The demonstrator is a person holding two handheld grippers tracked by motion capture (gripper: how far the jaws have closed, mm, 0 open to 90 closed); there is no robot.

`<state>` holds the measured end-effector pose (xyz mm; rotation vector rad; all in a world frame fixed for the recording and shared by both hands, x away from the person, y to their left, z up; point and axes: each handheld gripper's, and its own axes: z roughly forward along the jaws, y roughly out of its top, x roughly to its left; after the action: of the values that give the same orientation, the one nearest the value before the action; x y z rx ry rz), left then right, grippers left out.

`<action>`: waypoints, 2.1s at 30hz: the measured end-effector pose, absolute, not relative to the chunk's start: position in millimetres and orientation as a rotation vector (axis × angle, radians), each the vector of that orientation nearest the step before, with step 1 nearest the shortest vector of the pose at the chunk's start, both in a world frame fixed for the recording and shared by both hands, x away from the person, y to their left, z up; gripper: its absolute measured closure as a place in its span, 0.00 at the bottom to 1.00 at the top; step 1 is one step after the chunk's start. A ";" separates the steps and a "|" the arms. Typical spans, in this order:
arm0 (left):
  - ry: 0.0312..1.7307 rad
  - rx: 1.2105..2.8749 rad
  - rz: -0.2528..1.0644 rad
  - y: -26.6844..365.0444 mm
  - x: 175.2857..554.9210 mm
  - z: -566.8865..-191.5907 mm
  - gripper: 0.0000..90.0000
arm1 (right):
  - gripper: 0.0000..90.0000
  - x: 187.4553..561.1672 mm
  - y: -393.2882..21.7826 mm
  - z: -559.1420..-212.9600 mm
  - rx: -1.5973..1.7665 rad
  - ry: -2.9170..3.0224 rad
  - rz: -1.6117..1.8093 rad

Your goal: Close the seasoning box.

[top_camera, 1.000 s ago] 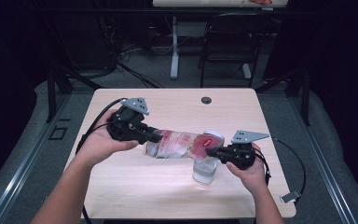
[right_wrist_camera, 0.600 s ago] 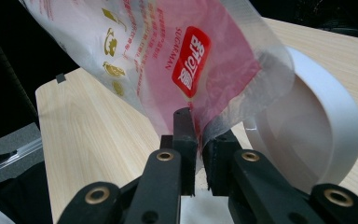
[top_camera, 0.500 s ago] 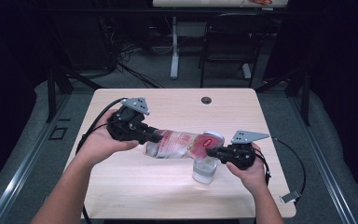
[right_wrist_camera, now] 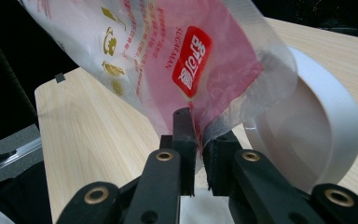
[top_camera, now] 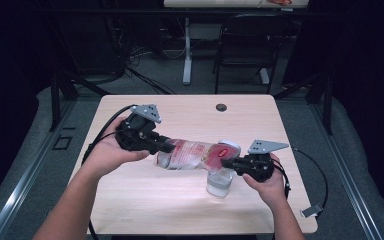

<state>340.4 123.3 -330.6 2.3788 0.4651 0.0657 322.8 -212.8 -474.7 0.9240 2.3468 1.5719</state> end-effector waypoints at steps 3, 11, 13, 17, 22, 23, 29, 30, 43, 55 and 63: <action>0.469 2.375 0.065 122.9 340.3 -330.5 0.85 | 0.93 322.8 -213.0 -474.7 0.924 2.347 1.572; 0.466 2.377 0.065 122.2 340.6 -330.0 0.85 | 0.93 322.9 -213.1 -475.0 0.926 2.345 1.573; 0.467 2.377 0.067 121.7 340.5 -329.8 0.85 | 0.93 323.1 -213.4 -475.2 0.926 2.346 1.575; 0.468 2.379 0.070 120.9 340.4 -329.2 0.85 | 0.93 323.1 -213.3 -475.4 0.928 2.344 1.576; 0.461 2.382 0.070 120.2 340.8 -328.7 0.85 | 0.93 323.1 -213.4 -475.5 0.931 2.343 1.575; 0.464 2.380 0.069 120.0 340.8 -328.6 0.85 | 0.93 323.1 -213.5 -475.5 0.931 2.344 1.575; 0.462 2.381 0.071 118.8 340.6 -327.7 0.85 | 0.93 323.1 -213.8 -475.8 0.937 2.343 1.572; 0.458 2.384 0.073 118.7 340.6 -327.6 0.85 | 0.93 323.2 -213.8 -475.8 0.936 2.343 1.572; 0.457 2.379 0.075 117.1 339.8 -327.0 0.85 | 0.93 323.3 -214.3 -475.7 0.937 2.346 1.564; 0.455 2.378 0.071 116.6 339.3 -326.6 0.85 | 0.93 323.4 -214.4 -475.9 0.939 2.346 1.566; 0.450 2.379 0.074 115.6 339.6 -325.9 0.85 | 0.92 323.5 -214.5 -476.1 0.940 2.346 1.564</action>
<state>339.6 115.6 -325.9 2.3787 0.4495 0.0739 323.5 -214.5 -476.1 0.9397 2.3459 1.5644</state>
